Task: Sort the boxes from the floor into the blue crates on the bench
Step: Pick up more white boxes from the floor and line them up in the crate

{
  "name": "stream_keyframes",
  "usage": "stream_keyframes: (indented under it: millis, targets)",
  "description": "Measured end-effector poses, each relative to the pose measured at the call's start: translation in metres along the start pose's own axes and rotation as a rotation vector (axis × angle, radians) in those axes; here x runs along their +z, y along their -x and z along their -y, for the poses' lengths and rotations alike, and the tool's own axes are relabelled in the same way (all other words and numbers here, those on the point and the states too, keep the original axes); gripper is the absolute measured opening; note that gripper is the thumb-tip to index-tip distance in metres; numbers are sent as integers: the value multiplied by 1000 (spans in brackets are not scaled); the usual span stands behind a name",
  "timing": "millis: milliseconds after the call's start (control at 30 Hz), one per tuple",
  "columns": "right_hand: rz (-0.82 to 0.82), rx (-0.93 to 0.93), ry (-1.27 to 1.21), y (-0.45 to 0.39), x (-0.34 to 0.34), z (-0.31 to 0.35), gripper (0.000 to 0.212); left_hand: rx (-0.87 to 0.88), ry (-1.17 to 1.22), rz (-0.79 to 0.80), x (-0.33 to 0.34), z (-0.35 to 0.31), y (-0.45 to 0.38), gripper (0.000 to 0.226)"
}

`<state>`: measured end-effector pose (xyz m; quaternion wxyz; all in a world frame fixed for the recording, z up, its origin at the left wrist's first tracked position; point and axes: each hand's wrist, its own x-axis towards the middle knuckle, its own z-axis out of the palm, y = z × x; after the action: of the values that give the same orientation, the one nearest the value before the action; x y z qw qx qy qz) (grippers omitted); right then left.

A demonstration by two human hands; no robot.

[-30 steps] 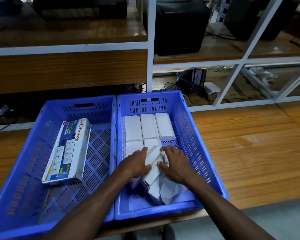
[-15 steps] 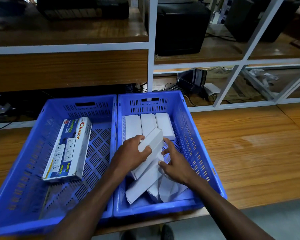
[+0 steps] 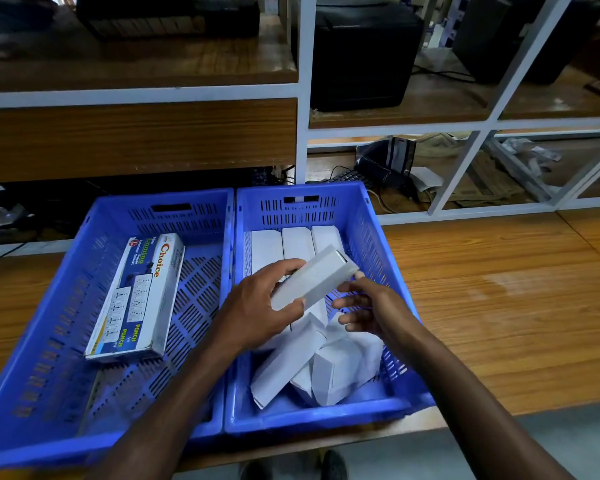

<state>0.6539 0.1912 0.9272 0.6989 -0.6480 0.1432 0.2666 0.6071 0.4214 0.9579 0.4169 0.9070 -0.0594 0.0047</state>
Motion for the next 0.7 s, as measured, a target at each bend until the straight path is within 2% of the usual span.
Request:
stream_keyframes:
  millis: [133,233,267,333,433,500,567,633,700]
  targets:
    - [216,133,-171,15,-5,21,67,102,100,-50,-1,-4,-3,56]
    - [304,133,-302,26,-4,30,80,207,107,-26,2,-2,-6,59]
    - [313,113,-308,29,-3,32,80,252,74,-18,4,-1,-7,62]
    - [304,56,-305,34,-1,34,67,308,16,-40,10,3,-9,64]
    - [264,-29,-358,39,-3,33,51,318,-9,-166,16,5,-13,68]
    - [244,-64,-384,41,-3,28,41,210,128,-244,19,4,-14,75]
    - [228,-96,-391,40,-1,22,39,-28,396,-222,20,-4,-11,70]
    - [245,-132,-392,37,3,16,47,-254,553,-88,22,-17,-6,57]
    - [278,-165,-405,35,6,9,53,-373,679,93,28,-26,4,59]
